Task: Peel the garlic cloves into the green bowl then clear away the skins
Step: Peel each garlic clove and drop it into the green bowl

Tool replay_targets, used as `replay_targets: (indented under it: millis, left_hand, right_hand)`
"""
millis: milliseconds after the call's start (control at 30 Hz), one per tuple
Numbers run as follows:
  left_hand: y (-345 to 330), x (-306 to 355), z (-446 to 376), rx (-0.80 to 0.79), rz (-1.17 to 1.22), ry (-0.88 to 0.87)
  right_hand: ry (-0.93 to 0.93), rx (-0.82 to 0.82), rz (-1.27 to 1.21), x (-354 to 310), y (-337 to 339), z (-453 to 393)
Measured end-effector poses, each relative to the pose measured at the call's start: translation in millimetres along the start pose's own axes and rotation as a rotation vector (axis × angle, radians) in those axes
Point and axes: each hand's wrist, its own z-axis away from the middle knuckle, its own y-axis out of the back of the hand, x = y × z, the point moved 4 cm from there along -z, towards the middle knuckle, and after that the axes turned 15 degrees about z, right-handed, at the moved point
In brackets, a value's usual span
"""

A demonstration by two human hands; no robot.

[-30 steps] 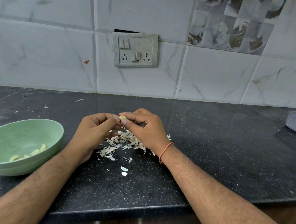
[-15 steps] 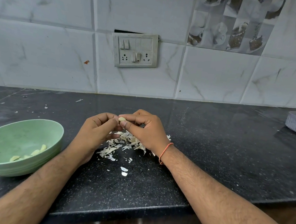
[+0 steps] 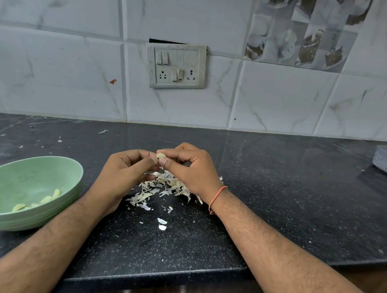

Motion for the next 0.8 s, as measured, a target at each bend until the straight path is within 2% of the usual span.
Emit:
replay_targets:
  millis: [500, 800]
  left_hand:
    - [0.0, 0.7, 0.5, -0.013, 0.024, 0.019]
    - [-2.4, 4.2, 5.8, -0.052, -0.25, -0.031]
  right_hand:
    - [-0.05, -0.065, -0.118, 1.6, -5.4, 1.1]
    - [-0.241, -0.102, -0.458, 3.4, -1.0, 3.0]
